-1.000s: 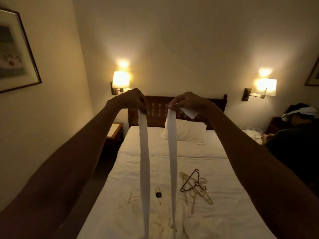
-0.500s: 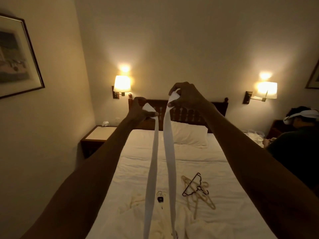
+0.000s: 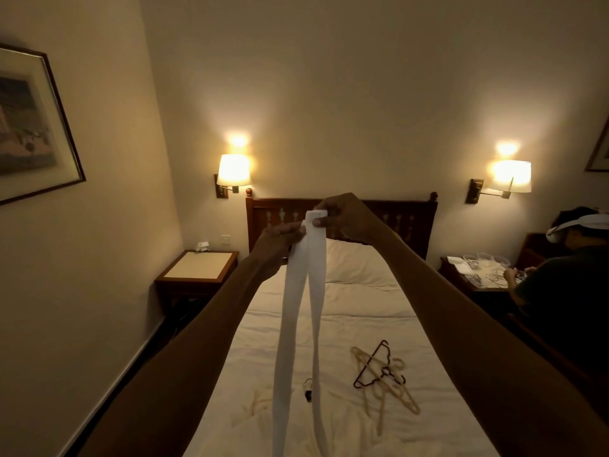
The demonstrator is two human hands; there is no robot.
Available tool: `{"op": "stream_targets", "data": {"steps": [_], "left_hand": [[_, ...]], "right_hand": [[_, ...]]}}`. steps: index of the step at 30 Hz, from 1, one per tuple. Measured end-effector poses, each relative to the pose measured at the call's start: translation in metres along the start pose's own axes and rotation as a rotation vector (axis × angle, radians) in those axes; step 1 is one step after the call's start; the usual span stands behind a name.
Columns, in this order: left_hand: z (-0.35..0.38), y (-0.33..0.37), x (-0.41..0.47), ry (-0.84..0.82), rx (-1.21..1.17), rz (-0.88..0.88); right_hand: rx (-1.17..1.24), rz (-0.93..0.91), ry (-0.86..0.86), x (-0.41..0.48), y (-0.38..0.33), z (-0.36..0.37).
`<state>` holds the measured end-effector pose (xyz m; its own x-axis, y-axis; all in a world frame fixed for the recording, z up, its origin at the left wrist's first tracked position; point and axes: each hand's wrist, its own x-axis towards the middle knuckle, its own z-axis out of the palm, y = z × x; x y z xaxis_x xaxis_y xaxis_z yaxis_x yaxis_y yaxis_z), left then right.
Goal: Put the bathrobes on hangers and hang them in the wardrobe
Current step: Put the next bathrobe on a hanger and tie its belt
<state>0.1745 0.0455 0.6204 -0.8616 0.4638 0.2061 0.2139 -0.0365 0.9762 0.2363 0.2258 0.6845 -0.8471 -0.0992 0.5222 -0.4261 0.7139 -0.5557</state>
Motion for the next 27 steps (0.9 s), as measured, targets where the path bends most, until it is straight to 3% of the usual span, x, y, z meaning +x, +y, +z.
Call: {"op": "stream_targets", "data": {"steps": [5, 8, 12, 17, 20, 22, 27], "left_hand": [[0.001, -0.001, -0.008, -0.168, -0.152, -0.048], [0.003, -0.009, -0.013, -0.097, -0.051, 0.062], [0.006, -0.016, -0.01, 0.073, -0.08, 0.059], [0.018, -0.014, -0.016, -0.068, -0.039, 0.14], [0.021, -0.014, -0.014, -0.029, -0.045, 0.138], [0.022, -0.017, -0.011, 0.011, -0.028, 0.131], [0.023, -0.02, -0.011, 0.051, -0.115, 0.114]], "right_hand": [[0.16, 0.024, 0.033, -0.011, 0.012, 0.011], [0.247, 0.048, 0.076, -0.015, 0.015, 0.015], [0.269, 0.128, 0.199, -0.017, 0.02, 0.018], [0.268, 0.169, 0.209, -0.018, 0.018, 0.022], [0.303, 0.223, 0.179, -0.021, 0.018, 0.022], [0.345, 0.353, 0.135, -0.024, 0.02, 0.021], [0.399, 0.532, -0.046, -0.035, 0.02, 0.02]]}}
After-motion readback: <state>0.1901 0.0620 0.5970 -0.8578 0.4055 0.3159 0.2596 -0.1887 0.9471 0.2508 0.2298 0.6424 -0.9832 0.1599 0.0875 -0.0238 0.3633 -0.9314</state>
